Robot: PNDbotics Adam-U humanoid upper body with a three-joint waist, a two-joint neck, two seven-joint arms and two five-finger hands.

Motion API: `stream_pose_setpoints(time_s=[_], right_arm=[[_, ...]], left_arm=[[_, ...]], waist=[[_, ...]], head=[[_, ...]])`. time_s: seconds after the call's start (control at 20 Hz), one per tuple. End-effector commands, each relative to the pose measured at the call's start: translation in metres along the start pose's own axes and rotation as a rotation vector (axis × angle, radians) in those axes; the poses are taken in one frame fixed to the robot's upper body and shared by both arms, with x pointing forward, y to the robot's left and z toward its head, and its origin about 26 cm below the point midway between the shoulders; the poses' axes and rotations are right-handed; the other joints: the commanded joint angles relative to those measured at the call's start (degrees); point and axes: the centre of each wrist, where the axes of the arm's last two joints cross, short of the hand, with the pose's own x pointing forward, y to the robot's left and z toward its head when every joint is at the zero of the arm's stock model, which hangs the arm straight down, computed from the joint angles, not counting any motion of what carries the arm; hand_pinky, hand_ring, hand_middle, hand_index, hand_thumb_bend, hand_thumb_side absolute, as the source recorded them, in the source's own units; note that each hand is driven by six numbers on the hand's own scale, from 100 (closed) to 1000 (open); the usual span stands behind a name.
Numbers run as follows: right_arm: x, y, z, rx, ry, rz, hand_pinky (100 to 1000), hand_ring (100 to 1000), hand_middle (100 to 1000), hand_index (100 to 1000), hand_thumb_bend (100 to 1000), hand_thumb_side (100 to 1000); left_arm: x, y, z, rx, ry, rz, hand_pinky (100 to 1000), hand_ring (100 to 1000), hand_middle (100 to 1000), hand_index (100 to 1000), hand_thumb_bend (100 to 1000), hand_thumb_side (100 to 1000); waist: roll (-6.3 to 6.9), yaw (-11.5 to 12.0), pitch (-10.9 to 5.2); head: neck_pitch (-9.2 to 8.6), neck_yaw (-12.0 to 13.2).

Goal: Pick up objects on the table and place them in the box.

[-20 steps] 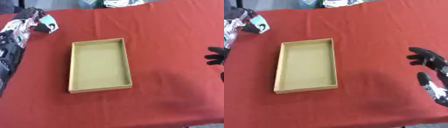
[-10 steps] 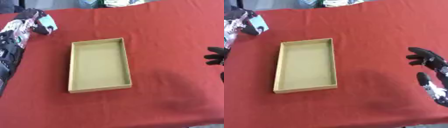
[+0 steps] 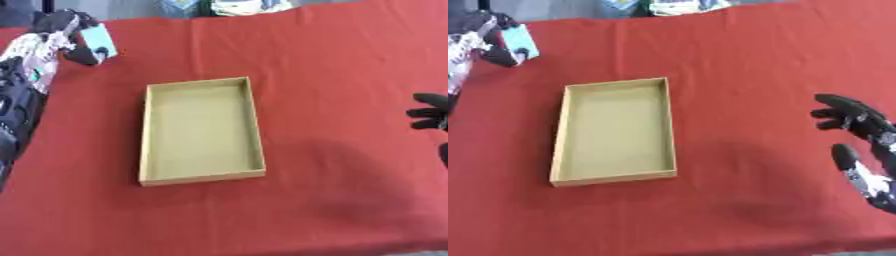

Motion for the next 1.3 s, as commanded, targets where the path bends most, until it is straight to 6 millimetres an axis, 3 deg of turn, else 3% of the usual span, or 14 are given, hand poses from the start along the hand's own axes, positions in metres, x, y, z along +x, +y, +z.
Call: stream_pose_setpoints(time_s=[0.05, 0.5, 0.85, 1.1, 1.3], right_arm=[[0.002, -0.007, -0.001, -0.004, -0.007, 0.014, 779, 866, 939, 989, 100, 783], [0.003, -0.007, -0.002, -0.005, -0.009, 0.010, 778, 865, 939, 989, 100, 784], [0.003, -0.007, -0.003, -0.004, -0.012, 0.010, 778, 865, 939, 989, 100, 786], [0.003, -0.008, -0.003, -0.004, -0.012, 0.011, 778, 865, 939, 989, 100, 785], [0.003, -0.008, -0.004, -0.005, -0.013, 0.012, 778, 865, 939, 989, 100, 783]], left_arm=[[0.005, 0.034, 0.004, 0.055, -0.081, -0.019, 610, 489, 507, 810, 100, 179], [0.067, 0.050, 0.009, 0.050, -0.411, -0.054, 610, 486, 500, 801, 100, 172], [0.120, 0.053, 0.028, 0.010, -0.706, -0.138, 615, 499, 514, 797, 131, 174], [0.149, 0.046, 0.048, -0.066, -0.856, -0.219, 620, 511, 528, 795, 168, 186], [0.158, 0.034, 0.056, -0.124, -0.906, -0.268, 625, 519, 537, 797, 197, 194]], waist=[[-0.07, 0.2, -1.38], [0.08, 0.4, -1.48], [0.24, 0.4, -1.29], [0.36, 0.4, -1.20], [0.25, 0.5, -1.19]], head=[[-0.11, -0.2], [-0.26, -0.3], [-0.14, -0.2], [-0.15, -0.4], [-0.14, -0.4]])
